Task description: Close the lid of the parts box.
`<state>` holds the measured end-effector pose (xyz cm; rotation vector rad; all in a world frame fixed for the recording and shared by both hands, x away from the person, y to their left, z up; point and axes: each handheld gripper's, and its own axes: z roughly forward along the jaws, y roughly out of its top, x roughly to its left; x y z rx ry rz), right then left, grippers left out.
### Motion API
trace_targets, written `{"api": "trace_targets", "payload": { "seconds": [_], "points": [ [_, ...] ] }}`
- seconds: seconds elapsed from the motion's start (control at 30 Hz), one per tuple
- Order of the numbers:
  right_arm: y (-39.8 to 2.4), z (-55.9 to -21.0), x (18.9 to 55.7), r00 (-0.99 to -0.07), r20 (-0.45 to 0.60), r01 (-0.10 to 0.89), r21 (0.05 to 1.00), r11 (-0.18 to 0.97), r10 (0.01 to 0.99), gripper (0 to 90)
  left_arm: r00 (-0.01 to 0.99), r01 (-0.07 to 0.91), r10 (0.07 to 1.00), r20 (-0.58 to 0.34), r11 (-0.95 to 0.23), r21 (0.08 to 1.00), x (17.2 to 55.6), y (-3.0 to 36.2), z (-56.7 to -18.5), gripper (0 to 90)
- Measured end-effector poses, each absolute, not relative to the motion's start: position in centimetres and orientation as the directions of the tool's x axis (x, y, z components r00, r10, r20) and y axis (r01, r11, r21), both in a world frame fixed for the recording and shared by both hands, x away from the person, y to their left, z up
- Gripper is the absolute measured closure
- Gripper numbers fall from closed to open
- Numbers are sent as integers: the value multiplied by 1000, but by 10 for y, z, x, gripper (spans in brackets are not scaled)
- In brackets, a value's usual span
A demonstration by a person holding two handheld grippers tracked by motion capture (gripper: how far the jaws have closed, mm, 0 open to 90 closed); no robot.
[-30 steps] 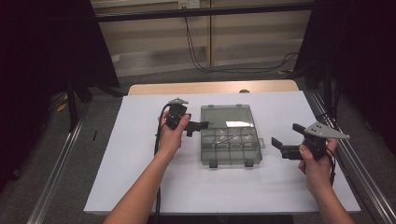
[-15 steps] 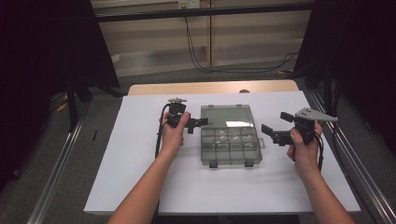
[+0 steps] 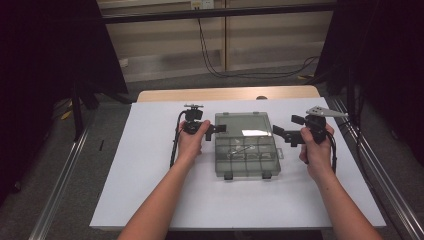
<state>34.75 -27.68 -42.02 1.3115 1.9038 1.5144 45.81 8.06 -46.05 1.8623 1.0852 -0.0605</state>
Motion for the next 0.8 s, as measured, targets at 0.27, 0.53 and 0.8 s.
{"api": "trace_targets", "payload": {
  "seconds": [0.27, 0.53, 0.8],
  "points": [
    [-269, -426, 369, -487, 296, 493, 870, -20, 822, 70, 540, 737, 683, -491, -101, 669, 467, 82, -466, 84],
    [-260, -439, 393, -425, 339, 567, 822, -45, 839, 261, 498, 765, 703, -507, -80, 639, 472, 78, -469, 167],
    [-260, -454, 407, -380, 346, 622, 782, -41, 858, 347, 493, 783, 689, -531, -86, 615, 474, 74, -475, 256]
  ]
}}
